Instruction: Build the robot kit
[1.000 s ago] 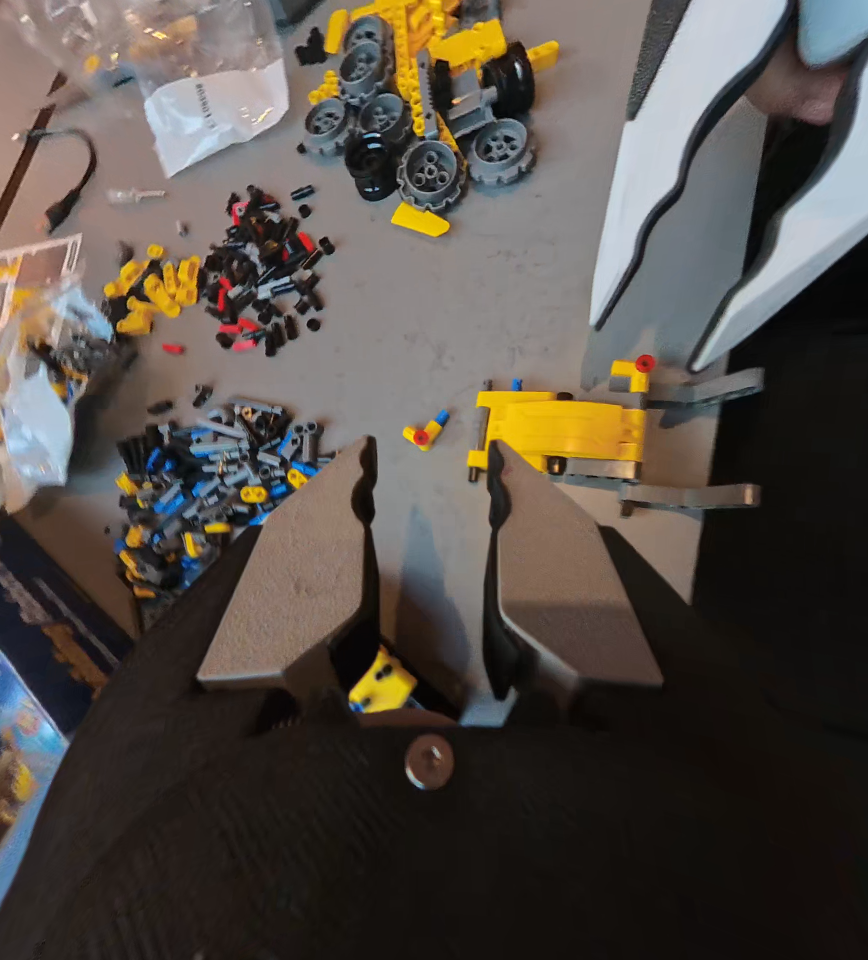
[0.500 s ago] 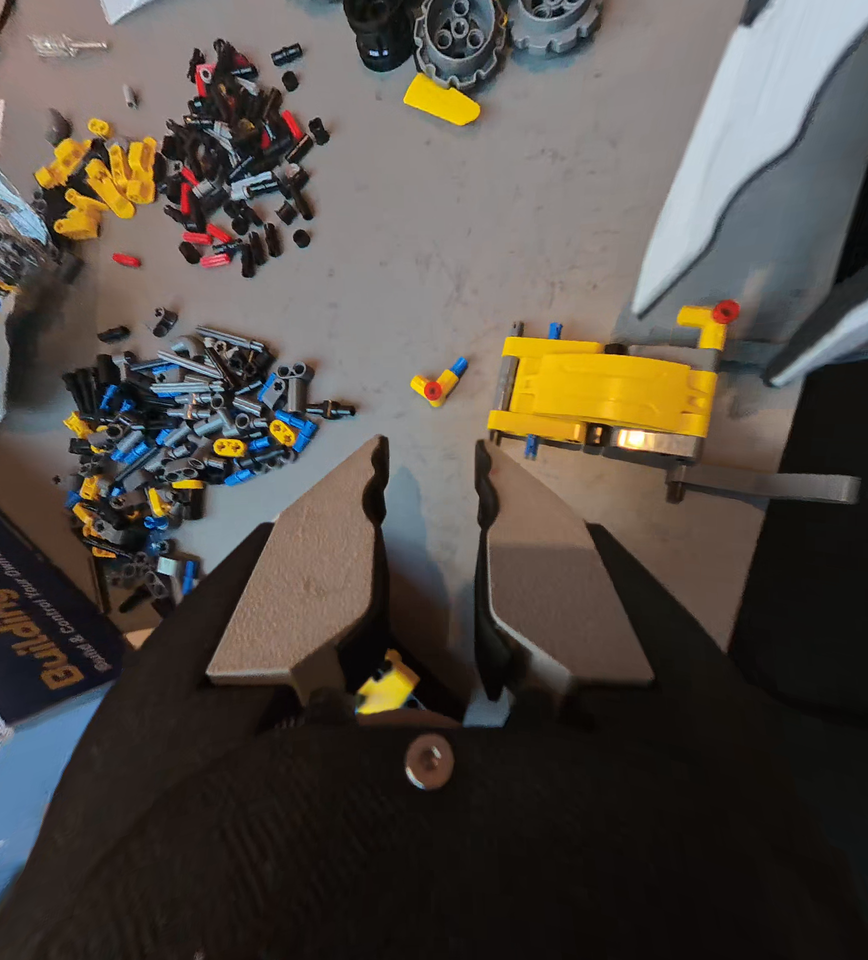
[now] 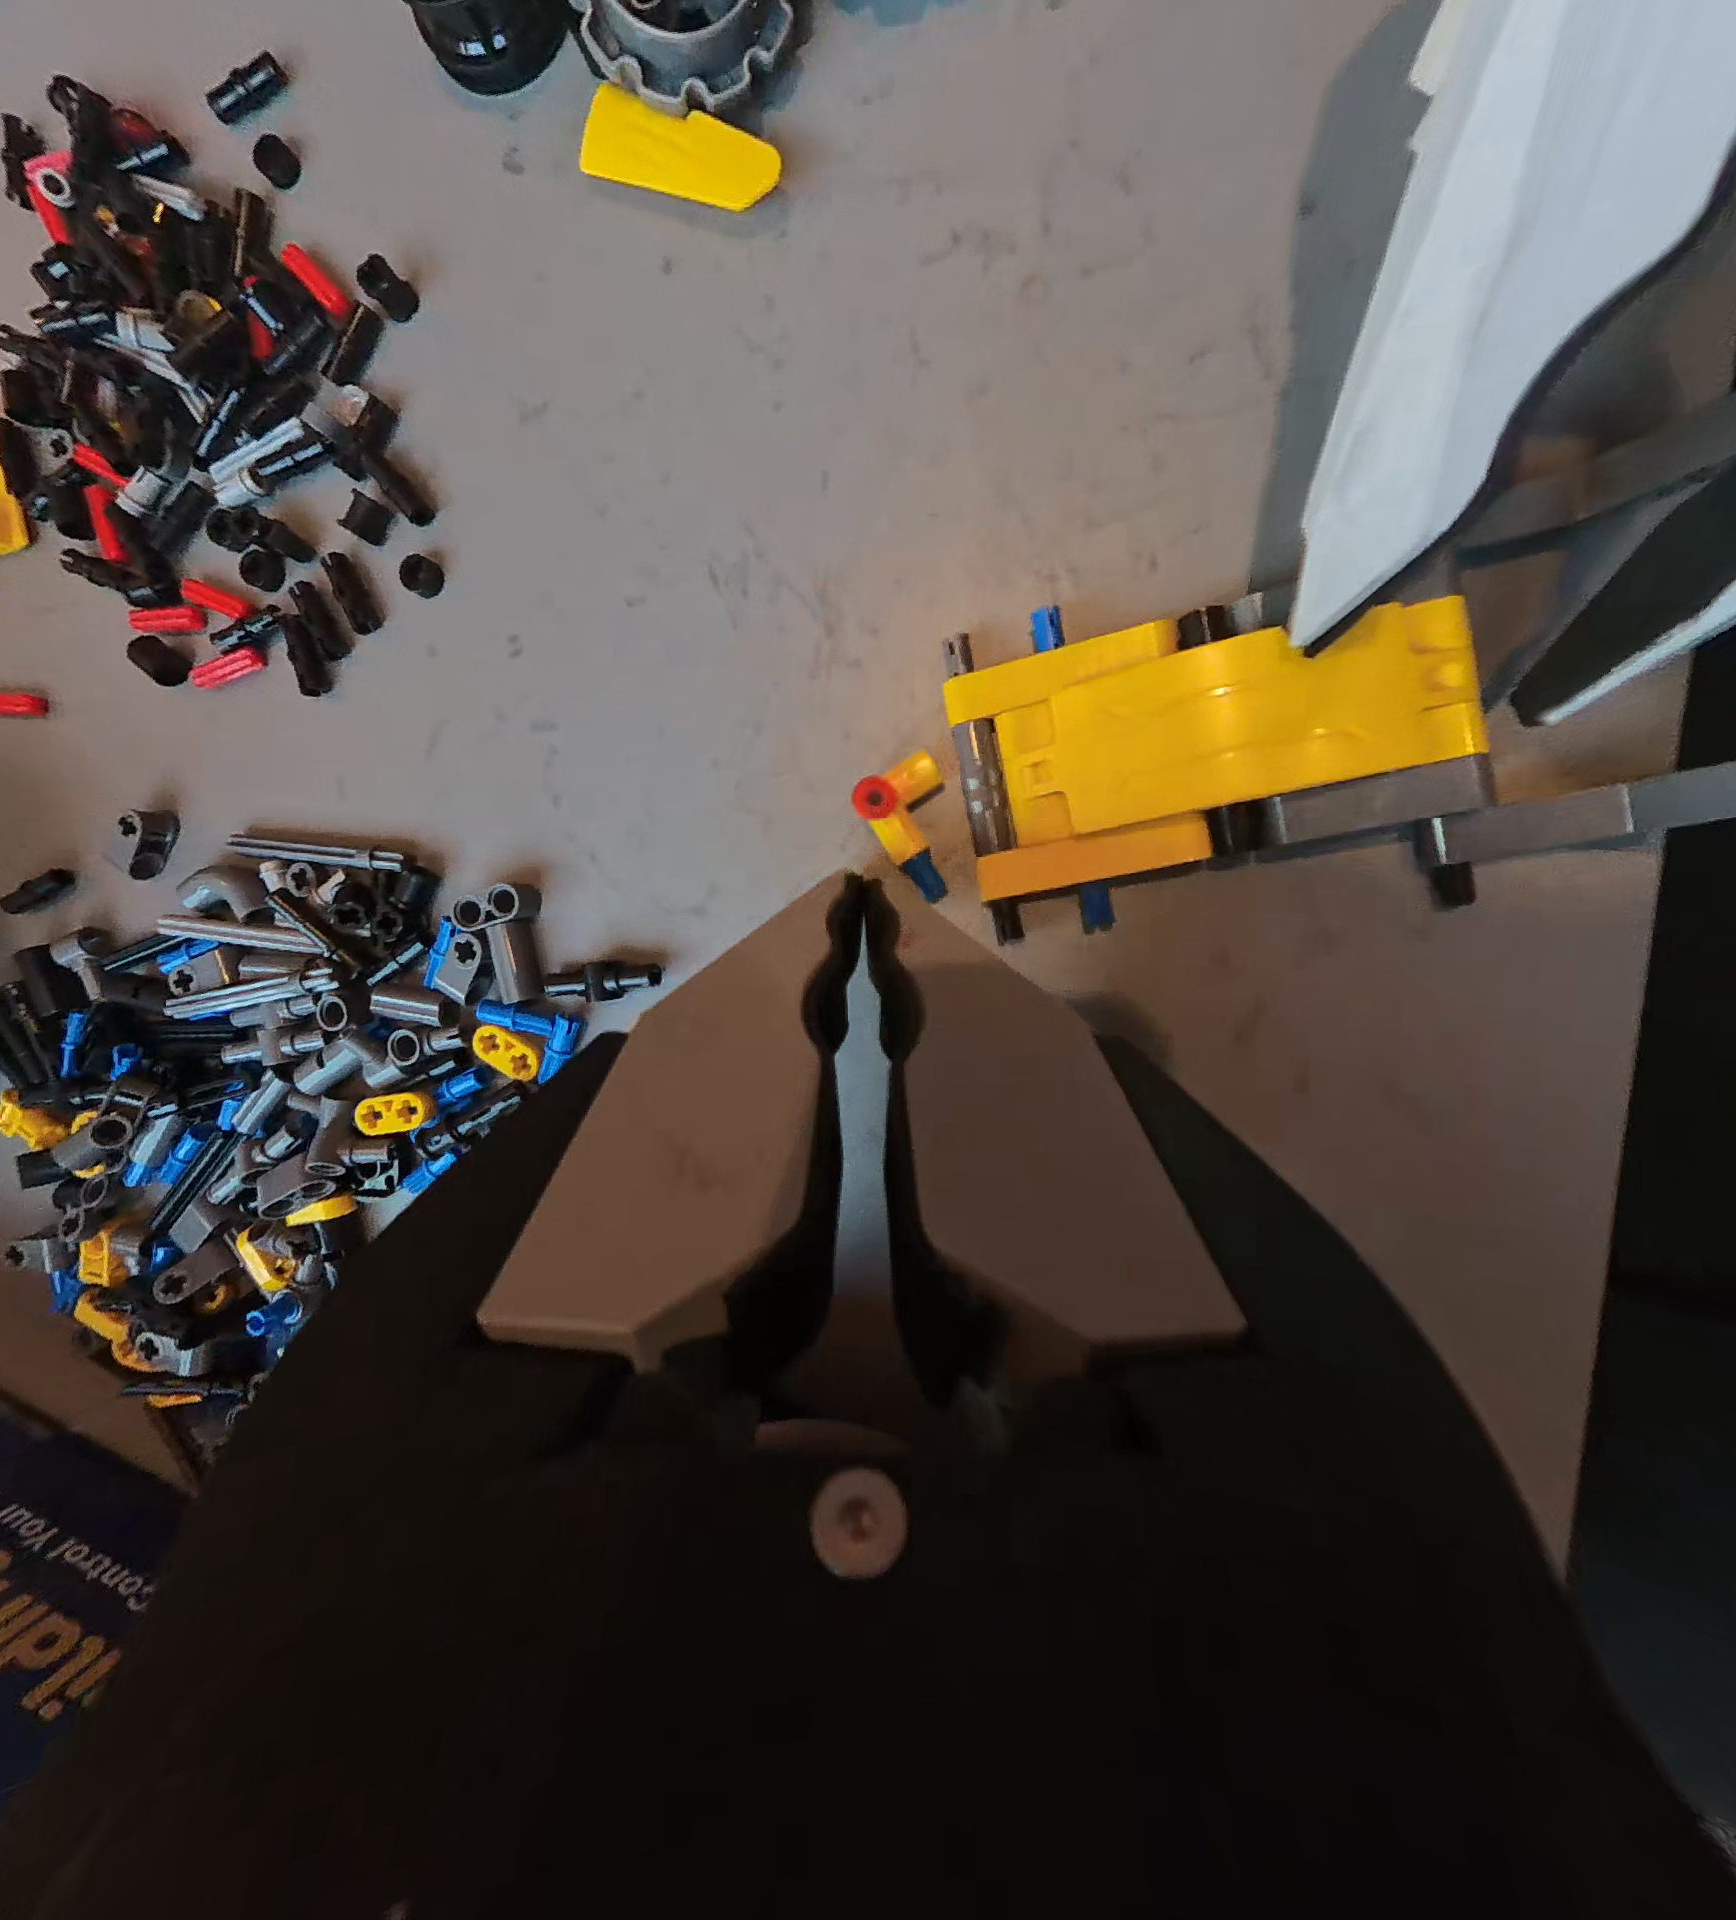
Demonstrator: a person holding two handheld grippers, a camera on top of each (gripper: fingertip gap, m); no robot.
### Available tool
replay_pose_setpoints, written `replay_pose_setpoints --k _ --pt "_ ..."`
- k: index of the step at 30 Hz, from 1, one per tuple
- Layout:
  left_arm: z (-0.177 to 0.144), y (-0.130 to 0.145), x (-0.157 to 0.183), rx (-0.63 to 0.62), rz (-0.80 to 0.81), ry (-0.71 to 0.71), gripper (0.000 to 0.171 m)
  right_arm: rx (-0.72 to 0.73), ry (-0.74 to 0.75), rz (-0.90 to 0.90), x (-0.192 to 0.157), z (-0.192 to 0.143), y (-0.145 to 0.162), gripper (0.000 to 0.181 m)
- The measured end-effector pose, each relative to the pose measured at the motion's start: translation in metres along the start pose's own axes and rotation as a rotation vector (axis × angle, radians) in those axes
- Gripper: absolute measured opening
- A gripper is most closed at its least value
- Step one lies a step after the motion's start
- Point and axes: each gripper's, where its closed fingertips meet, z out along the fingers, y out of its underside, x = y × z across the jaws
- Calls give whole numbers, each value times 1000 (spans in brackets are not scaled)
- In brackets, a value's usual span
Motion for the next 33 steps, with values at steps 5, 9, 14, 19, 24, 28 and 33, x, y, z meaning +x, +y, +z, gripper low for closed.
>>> replay_pose_setpoints --k 5,9,14,19,24,28,33 --pt "-5 8 0 -46 17 -57 0 49 -3 41 4 -10 -4 31" --pt "-12 8 -5 -60 27 -75 13 110 11 112 14 -26 -7 31" --pt "-13 -17 -7 36 -90 38 23 121 41 140 19 -36 -3 30" --pt "-1 -16 -2 -46 -64 46 21 133 57 151 18 -45 -2 29" --pt "8 -14 4 -82 -86 91 8 161 57 178 18 -53 -1 28" --pt "8 -11 -4 -103 -37 10 7 173 67 237 24 -56 1 28" --pt "-41 -54 5 245 242 -245 7 285 -49 440 32 -64 -14 23"
